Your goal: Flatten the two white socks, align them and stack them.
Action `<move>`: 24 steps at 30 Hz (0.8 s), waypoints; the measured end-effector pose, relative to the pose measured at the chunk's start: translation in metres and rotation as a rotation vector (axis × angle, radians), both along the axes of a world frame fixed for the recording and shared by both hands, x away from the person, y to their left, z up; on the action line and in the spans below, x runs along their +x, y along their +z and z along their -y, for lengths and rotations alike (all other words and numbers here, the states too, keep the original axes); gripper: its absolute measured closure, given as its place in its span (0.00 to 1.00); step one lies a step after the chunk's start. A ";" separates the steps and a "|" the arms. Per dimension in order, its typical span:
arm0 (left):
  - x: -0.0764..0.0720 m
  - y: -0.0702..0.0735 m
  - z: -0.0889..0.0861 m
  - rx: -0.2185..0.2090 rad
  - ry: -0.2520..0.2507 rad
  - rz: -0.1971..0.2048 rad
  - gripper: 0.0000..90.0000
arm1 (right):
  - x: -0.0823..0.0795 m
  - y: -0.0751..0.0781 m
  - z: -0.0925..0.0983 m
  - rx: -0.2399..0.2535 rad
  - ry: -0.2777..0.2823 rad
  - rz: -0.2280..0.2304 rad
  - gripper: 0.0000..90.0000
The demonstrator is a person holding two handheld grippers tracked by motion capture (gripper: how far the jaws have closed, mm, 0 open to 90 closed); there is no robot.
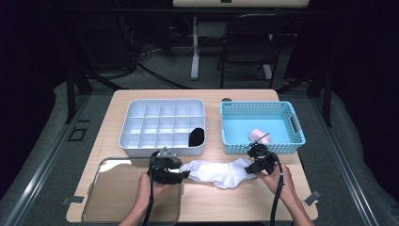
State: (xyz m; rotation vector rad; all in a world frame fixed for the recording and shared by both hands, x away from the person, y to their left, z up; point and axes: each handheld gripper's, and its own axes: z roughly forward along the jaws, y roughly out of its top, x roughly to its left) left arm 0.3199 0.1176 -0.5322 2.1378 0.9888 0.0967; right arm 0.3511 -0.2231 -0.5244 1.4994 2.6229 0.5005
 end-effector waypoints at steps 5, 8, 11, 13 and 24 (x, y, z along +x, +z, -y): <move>0.001 0.001 0.005 0.048 0.012 0.029 0.49 | 0.002 -0.001 0.005 -0.028 -0.005 -0.006 0.82; 0.008 -0.004 0.017 0.062 -0.002 0.014 0.51 | 0.005 -0.003 0.008 -0.027 -0.021 -0.018 0.78; 0.010 -0.006 0.024 0.083 -0.018 0.016 0.55 | 0.005 -0.001 0.011 -0.025 -0.024 -0.007 0.72; 0.012 -0.011 0.033 0.115 -0.029 0.011 0.59 | 0.004 0.002 0.012 -0.010 -0.037 0.009 0.71; 0.008 -0.024 0.045 0.199 -0.051 0.043 0.86 | 0.008 -0.012 0.007 -0.067 -0.029 -0.031 0.86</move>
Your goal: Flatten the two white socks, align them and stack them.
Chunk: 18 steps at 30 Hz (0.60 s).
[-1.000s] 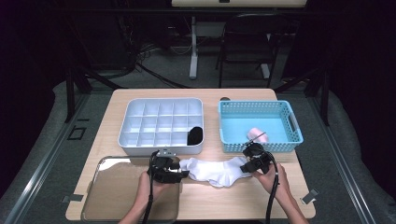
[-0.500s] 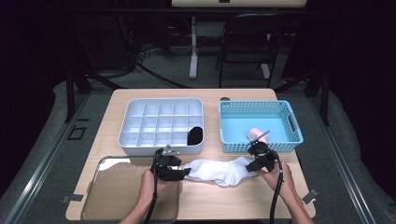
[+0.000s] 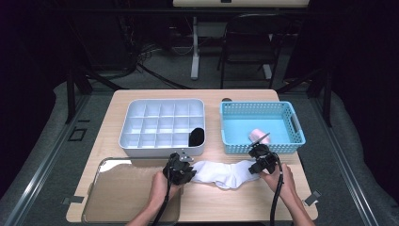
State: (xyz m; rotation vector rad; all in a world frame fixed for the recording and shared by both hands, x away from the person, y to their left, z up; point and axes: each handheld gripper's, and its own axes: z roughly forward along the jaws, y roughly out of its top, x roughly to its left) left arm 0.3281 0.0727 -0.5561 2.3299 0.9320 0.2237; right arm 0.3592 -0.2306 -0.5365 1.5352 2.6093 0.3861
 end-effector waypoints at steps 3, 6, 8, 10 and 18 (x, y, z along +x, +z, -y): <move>0.000 -0.001 0.001 0.008 -0.005 0.009 0.92 | -0.002 -0.003 -0.002 0.007 -0.024 0.015 0.92; -0.002 0.002 0.001 0.001 -0.009 0.023 0.94 | -0.001 -0.001 -0.003 -0.012 -0.010 0.010 0.95; -0.003 0.002 0.001 -0.004 -0.006 0.026 0.94 | -0.002 -0.001 -0.003 -0.006 -0.022 0.020 0.96; -0.003 0.004 -0.001 -0.016 -0.007 0.025 0.95 | -0.002 0.005 0.000 -0.015 -0.011 0.018 0.97; -0.006 0.017 -0.004 -0.054 -0.020 0.023 0.95 | -0.011 0.027 0.001 0.012 -0.033 0.084 0.97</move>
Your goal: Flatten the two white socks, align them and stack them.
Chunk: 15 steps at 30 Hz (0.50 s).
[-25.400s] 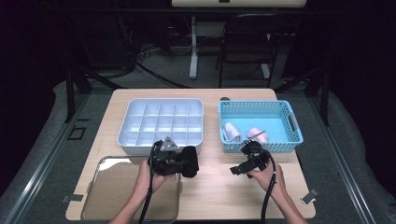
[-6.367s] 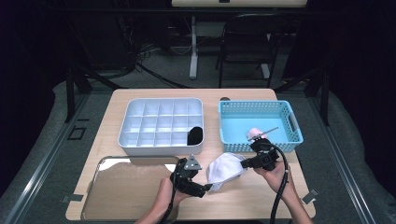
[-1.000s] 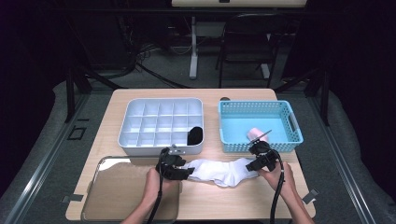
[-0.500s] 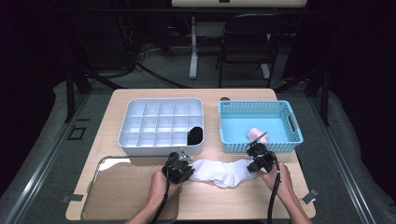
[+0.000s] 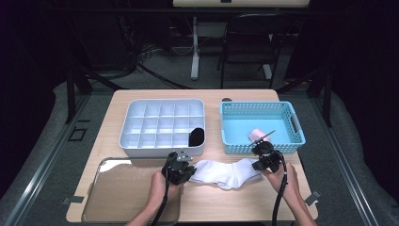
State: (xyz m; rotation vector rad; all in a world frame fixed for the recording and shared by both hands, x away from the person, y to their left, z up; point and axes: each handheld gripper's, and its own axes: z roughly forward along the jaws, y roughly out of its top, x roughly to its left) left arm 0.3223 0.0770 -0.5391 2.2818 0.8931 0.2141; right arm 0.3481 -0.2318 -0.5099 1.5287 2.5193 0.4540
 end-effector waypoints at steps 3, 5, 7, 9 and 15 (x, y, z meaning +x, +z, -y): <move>0.001 0.006 -0.004 -0.013 0.008 -0.005 0.95 | -0.003 0.007 -0.001 -0.007 0.009 0.017 0.97; 0.002 0.010 -0.009 -0.018 0.014 -0.008 0.95 | -0.004 0.010 -0.003 -0.012 0.020 0.019 0.97; 0.004 0.013 -0.014 -0.024 0.023 -0.014 0.95 | -0.006 0.011 -0.007 0.005 0.017 0.031 0.97; 0.005 0.015 -0.019 -0.024 0.024 -0.023 0.95 | -0.008 0.013 -0.011 -0.008 0.035 0.030 0.97; 0.010 0.008 -0.021 0.014 0.023 -0.074 0.95 | -0.007 0.005 -0.019 -0.010 0.062 -0.004 0.96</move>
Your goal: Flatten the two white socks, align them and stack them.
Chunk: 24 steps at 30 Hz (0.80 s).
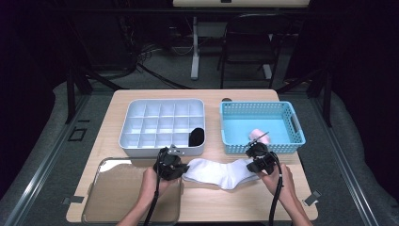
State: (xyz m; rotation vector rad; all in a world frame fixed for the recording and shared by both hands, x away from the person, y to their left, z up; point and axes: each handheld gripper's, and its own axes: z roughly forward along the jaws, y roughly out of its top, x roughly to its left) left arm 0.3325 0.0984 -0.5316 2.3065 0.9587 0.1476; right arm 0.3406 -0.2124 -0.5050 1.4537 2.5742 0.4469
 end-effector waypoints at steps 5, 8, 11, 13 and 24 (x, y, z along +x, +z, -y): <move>0.003 -0.007 0.003 0.021 0.006 -0.019 0.91 | 0.007 -0.023 -0.001 -0.007 -0.019 -0.055 0.87; 0.003 -0.009 0.005 0.024 0.003 -0.027 0.84 | 0.009 -0.017 0.007 0.012 -0.020 -0.062 0.81; 0.004 -0.011 0.008 0.035 0.003 -0.034 0.78 | 0.010 -0.012 0.015 0.023 -0.066 -0.024 0.76; 0.005 -0.013 0.009 0.039 0.003 -0.038 0.76 | 0.011 -0.016 0.019 0.011 -0.089 -0.035 0.75; 0.005 -0.017 0.012 0.049 0.003 -0.042 0.71 | 0.020 -0.037 0.029 0.017 -0.119 -0.142 0.71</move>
